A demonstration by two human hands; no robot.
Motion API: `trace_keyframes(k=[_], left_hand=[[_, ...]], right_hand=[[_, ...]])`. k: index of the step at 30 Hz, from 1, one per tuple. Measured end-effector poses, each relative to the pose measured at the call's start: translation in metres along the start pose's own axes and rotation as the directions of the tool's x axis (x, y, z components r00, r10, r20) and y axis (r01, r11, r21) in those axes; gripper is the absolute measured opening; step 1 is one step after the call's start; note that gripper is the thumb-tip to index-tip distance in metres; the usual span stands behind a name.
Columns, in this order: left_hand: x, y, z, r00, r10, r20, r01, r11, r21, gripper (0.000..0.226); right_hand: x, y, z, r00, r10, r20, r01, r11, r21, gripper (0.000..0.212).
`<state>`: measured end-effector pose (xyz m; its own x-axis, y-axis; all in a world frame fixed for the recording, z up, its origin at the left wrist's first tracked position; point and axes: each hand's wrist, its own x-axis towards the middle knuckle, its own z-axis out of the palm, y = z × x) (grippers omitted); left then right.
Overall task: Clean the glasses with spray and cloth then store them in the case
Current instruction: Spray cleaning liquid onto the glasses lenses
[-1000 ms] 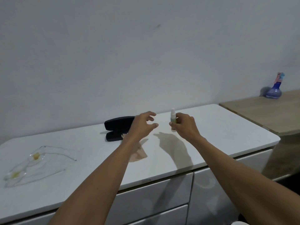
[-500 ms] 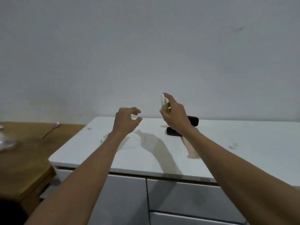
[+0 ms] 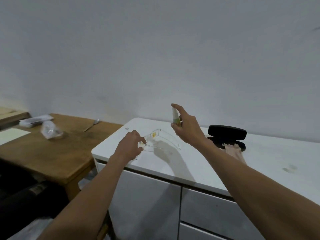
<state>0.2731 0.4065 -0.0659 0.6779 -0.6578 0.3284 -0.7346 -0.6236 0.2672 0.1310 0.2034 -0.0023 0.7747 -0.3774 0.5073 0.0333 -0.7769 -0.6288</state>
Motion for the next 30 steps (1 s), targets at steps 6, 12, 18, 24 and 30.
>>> trace_keyframes(k=[6, 12, 18, 24, 30], left_hand=[[0.003, 0.008, 0.017, 0.977, 0.065, -0.204, -0.042, 0.992, 0.117, 0.012], [0.015, 0.022, 0.016, 0.912, -0.048, -0.407, 0.033, 0.999, -0.043, 0.017], [0.031, 0.034, 0.017, 0.811, -0.424, -0.404, 0.235, 0.868, -0.438, 0.018], [0.044, 0.041, 0.011, 0.754, -0.578, -0.311, 0.235, 0.681, -0.694, 0.010], [0.050, 0.058, -0.002, 0.768, -0.565, -0.302, 0.133, 0.601, -0.788, 0.008]], right_hand=[[-0.003, 0.009, -0.011, 1.000, 0.020, -0.015, -0.020, 1.000, -0.022, 0.067], [-0.009, 0.026, -0.033, 0.996, 0.072, -0.054, -0.074, 0.997, -0.033, 0.066], [-0.022, 0.049, -0.052, 0.981, 0.164, -0.102, -0.169, 0.984, -0.050, 0.067], [-0.039, 0.072, -0.043, 0.977, 0.145, -0.155, -0.158, 0.985, -0.073, 0.053], [-0.041, 0.068, -0.026, 0.993, 0.011, -0.114, -0.021, 0.996, -0.086, 0.039]])
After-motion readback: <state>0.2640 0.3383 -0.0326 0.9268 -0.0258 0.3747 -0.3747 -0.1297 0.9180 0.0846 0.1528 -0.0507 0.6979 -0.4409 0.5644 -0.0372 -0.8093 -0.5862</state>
